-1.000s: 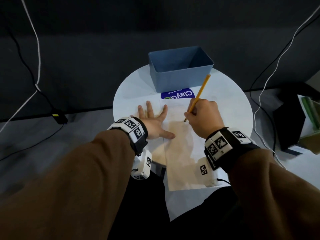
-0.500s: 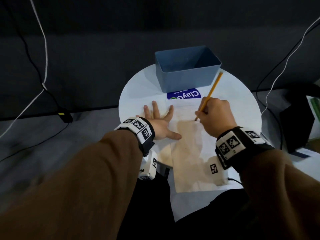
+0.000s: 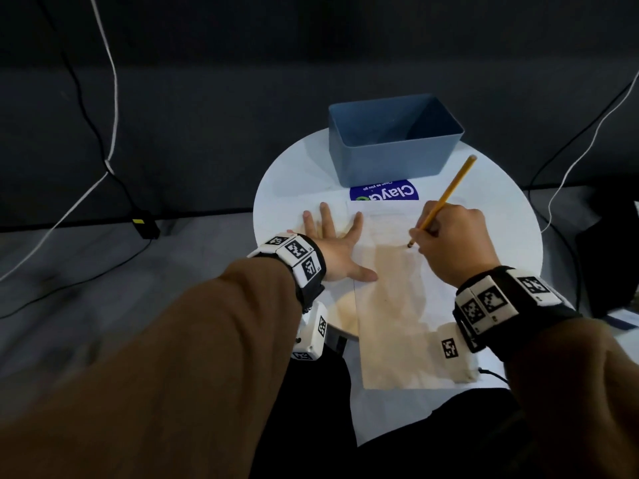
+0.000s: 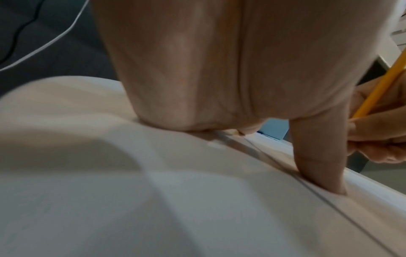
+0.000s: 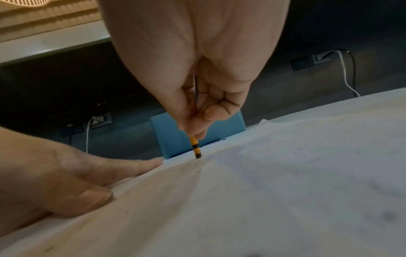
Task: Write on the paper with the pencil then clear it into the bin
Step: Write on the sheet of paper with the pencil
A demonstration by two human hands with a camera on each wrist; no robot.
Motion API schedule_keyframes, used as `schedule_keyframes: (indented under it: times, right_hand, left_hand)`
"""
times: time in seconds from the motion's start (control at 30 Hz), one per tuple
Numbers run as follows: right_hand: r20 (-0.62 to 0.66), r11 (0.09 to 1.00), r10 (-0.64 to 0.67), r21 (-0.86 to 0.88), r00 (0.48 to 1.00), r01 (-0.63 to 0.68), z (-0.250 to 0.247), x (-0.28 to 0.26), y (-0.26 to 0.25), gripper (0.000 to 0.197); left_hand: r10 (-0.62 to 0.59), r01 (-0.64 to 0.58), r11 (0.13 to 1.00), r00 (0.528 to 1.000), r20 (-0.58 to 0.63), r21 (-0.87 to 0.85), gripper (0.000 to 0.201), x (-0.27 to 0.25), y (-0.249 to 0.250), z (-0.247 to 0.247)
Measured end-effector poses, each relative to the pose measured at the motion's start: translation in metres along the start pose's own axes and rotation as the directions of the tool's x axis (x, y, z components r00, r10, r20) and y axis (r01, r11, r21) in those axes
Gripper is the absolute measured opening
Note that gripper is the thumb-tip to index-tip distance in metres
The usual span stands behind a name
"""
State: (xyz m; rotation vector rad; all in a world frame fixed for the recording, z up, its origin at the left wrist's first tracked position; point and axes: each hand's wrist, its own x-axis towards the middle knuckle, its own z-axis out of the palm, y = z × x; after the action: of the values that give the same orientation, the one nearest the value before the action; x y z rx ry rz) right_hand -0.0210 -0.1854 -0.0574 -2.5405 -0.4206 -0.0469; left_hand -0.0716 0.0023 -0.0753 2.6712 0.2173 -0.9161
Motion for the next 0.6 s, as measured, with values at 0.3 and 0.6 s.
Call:
schedule_keyframes:
  times: [0.3,0.6]
  right_hand:
    - [0.067,0.997,-0.065,0.044,0.996,0.062,0.019,-0.001,-0.019,0.020]
    - [0.082,0.992,-0.122,0.047,0.989,0.119,0.026,-0.001,-0.032,0.020]
  left_hand:
    - [0.003,-0.003,1.000,1.000,-0.005,-0.013,0.114,0.001,0.001,0.002]
    - [-0.016,0.016,1.000,1.000,-0.020,0.016,0.114,0.005,0.002,0.003]
